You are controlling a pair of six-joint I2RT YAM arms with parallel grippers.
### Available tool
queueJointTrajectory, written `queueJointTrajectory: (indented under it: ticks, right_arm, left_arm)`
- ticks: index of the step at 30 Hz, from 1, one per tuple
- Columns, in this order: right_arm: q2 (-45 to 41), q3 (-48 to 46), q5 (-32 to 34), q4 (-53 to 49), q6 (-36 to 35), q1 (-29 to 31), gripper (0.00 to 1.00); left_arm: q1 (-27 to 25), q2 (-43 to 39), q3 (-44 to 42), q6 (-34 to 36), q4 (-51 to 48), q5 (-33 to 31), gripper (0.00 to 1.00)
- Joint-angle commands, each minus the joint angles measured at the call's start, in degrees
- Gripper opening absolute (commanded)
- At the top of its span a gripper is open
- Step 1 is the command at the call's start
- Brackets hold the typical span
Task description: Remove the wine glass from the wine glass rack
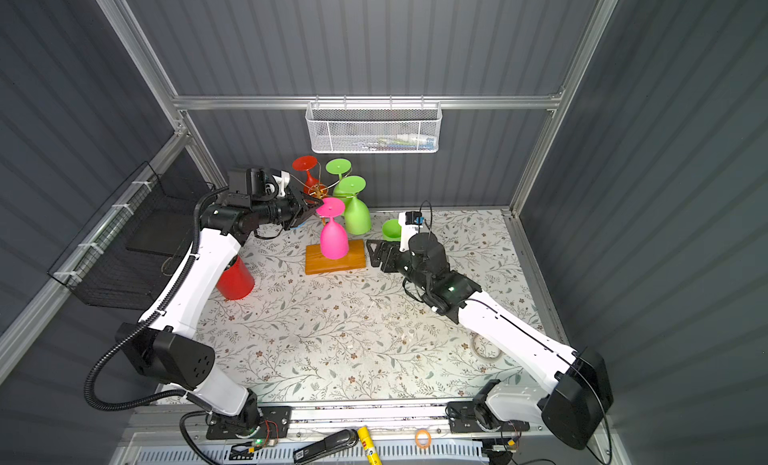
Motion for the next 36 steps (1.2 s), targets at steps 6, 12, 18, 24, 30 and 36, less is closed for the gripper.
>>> queueJointTrajectory:
  ticks: [6, 12, 18, 24, 30, 36]
  right_arm:
    - [-0.12, 0.03, 0.59, 0.90, -0.49, 0.18, 0.83]
    - [-0.01, 0.00, 0.63, 0.90, -0.40, 0.19, 0.83]
    - [-0.26, 0.04, 0.99, 0.48, -0.49, 0.18, 0.83]
    - [-0.55, -0.05, 1.28, 0.29, -0.58, 0.21, 0.83]
    - [-0.62, -0.04, 1.36, 0.36, -0.51, 0.20, 0.83]
    - [-0.74, -0.18, 1.48, 0.31, -0.58, 0.18, 0.83]
  left_arm:
    - [0.99, -2.70, -2.14, -2.71, 4.16, 4.14, 0.19]
    - [1.65, -3.58, -3.40, -3.77, 5.83, 5.42, 0.17]
    - [1.95, -4.09, -4.95, -4.34, 7.06, 6.04, 0.12]
    - [2.22, -4.83, -6.48, -5.22, 8.74, 6.76, 0.04]
    - [2.31, -5.44, -7.13, -5.46, 9.30, 6.91, 0.01]
    - [2.35, -5.73, -8.02, -6.23, 10.25, 7.30, 0.00]
